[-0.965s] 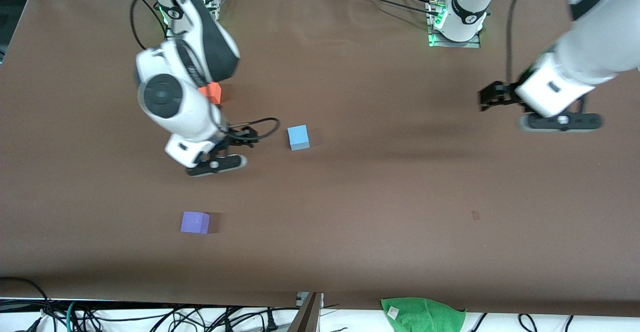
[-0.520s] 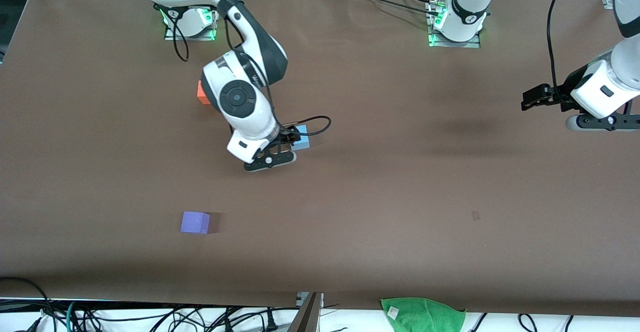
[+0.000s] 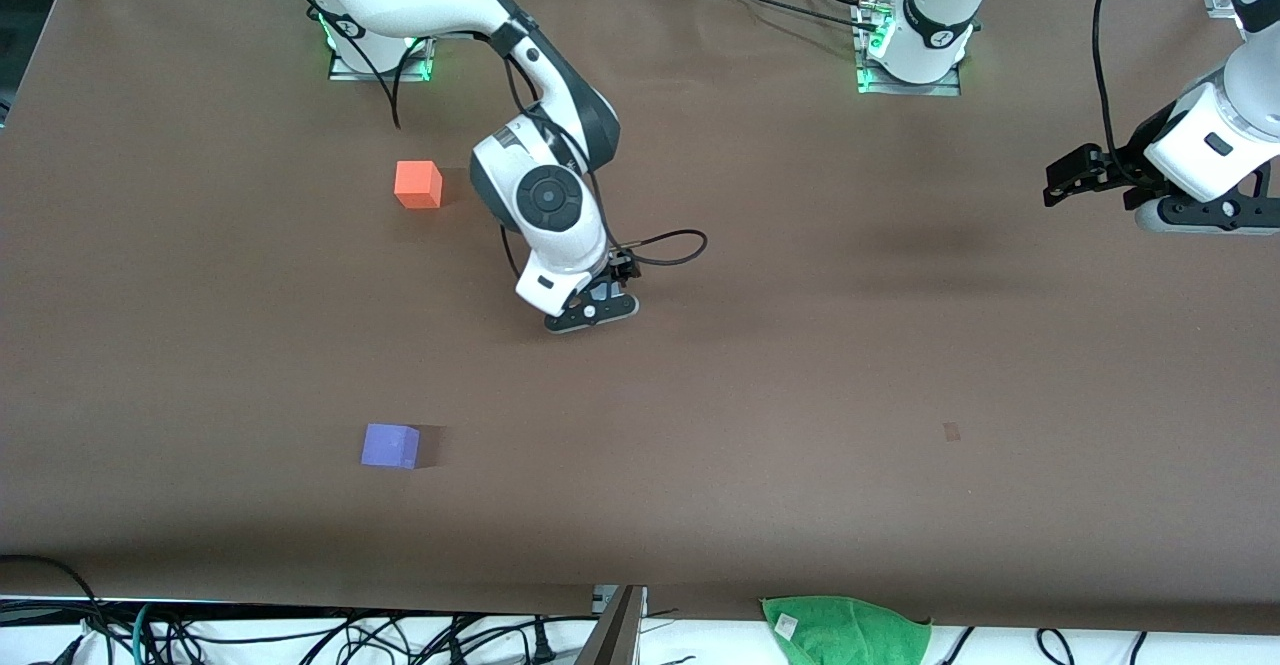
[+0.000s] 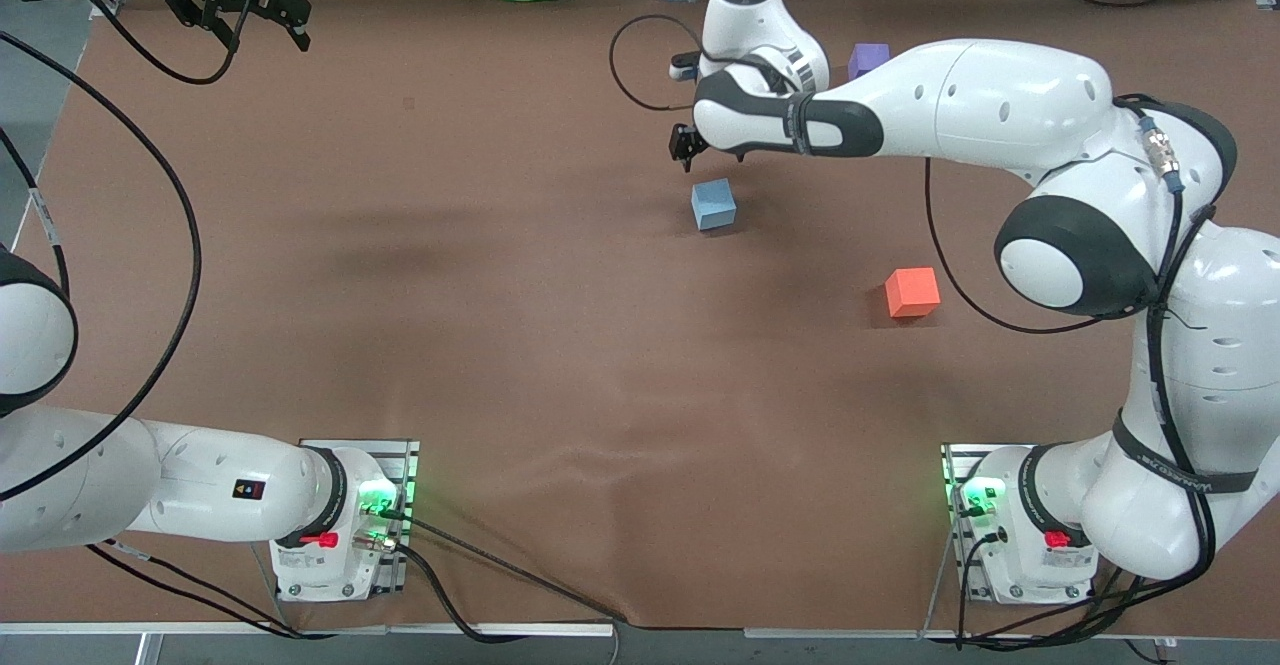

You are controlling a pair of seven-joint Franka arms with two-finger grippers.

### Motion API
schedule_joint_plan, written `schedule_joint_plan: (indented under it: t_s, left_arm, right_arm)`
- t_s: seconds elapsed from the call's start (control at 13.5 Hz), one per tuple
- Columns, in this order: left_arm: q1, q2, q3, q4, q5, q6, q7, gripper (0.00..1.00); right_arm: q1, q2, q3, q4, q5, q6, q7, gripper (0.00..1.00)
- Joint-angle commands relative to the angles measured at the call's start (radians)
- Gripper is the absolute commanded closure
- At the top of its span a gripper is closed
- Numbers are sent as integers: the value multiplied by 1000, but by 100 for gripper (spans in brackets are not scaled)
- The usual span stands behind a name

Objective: Place blue block between orange and purple blocks
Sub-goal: 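Withdraw the left gripper while the right gripper reaches the blue cube, then close the right gripper on the light-blue cube and lift it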

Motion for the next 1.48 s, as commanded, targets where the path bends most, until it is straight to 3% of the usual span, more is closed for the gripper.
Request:
schedule_joint_plan:
  t_s: [0.0,0.59,1.41]
  left_arm:
    - [-5,3,-6,47,36,4,2,0]
    - [1,33,-3,124,36,-5,11,0]
    - [7,33,2,134,38,-7,13,0]
  right_arm:
    - [11,-18,-13,-65,-17,39,24,0]
    - [13,-61,-8,-180,-21,100,26,0]
    - [52,-70,-8,-177,-21,94,56,0]
